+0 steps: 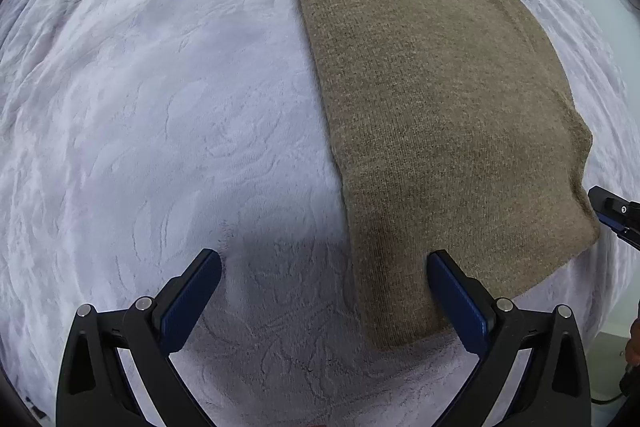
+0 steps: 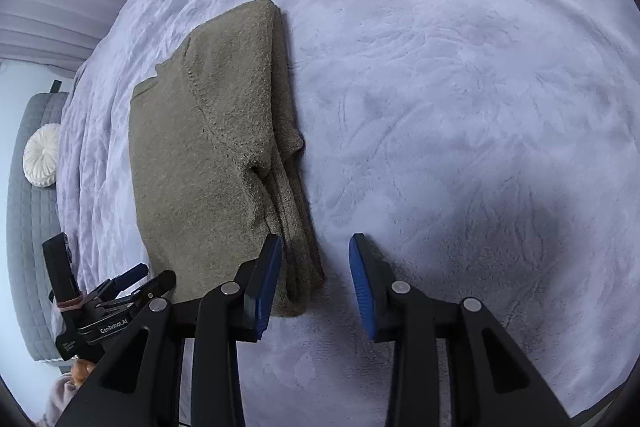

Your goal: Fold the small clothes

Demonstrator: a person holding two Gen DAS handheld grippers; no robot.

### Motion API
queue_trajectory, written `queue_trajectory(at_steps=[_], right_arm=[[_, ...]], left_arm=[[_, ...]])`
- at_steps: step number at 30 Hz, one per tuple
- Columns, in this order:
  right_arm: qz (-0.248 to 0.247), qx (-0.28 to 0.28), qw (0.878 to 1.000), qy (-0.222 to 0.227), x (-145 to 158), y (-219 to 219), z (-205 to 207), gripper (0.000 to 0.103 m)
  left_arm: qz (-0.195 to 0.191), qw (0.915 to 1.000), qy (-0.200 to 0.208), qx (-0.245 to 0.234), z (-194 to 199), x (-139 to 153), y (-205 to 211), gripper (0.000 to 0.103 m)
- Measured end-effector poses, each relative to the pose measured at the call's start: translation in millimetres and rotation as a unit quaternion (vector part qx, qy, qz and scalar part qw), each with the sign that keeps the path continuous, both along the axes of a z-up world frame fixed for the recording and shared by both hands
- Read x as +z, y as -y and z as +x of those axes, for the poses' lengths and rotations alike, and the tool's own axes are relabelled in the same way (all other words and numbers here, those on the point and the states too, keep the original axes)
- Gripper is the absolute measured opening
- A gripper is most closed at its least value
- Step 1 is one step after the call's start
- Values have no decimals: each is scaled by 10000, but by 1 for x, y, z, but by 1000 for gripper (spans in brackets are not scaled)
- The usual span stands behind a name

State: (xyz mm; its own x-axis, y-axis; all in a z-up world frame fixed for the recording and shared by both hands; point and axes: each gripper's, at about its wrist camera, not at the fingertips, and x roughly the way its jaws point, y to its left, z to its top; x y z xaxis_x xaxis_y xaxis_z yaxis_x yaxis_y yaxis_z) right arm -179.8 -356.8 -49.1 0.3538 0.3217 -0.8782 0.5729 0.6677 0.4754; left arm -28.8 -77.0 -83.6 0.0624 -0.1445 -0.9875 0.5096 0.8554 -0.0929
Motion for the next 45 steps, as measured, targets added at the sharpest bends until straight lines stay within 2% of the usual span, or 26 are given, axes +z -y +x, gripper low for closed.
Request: queue_trajectory(at_steps=[5, 18, 25, 28, 34, 35, 37, 38, 41, 45], right_arm=[[-82, 75, 9999, 33, 3, 0, 3, 48], [-234, 72, 9994, 257, 14, 12, 17, 48], [-256, 113, 9988, 402, 15, 23, 40, 48], [-96, 80, 9988, 471, 11, 27, 52, 48], [296, 151, 9981, 528, -5, 30, 81, 48], [343, 168, 9978, 535, -7, 30, 83, 47], [214, 266, 9973, 650, -3, 27, 88, 20], [55, 360, 9971, 668, 1, 26, 89, 11], [-244, 523, 9976, 393, -2, 25, 93, 11], [182, 245, 9991, 298, -17, 38, 89, 11]], left_arm=[[10, 10000, 7, 46, 0, 4, 4, 103], [-10, 9998, -175, 109, 16, 2, -12, 103], [-73, 9985, 386, 392, 42, 34, -21, 103], [68, 9976, 526, 443, 55, 34, -19, 103], [139, 9961, 495, 712, 72, 26, -12, 103], [165, 9959, 523, 725, 74, 25, -11, 103], [200, 9955, 553, 749, 75, 24, -8, 103], [201, 9955, 547, 752, 76, 23, -6, 103], [180, 9955, 482, 794, 80, 20, -6, 103], [187, 9951, 415, 879, 83, 19, -9, 103]])
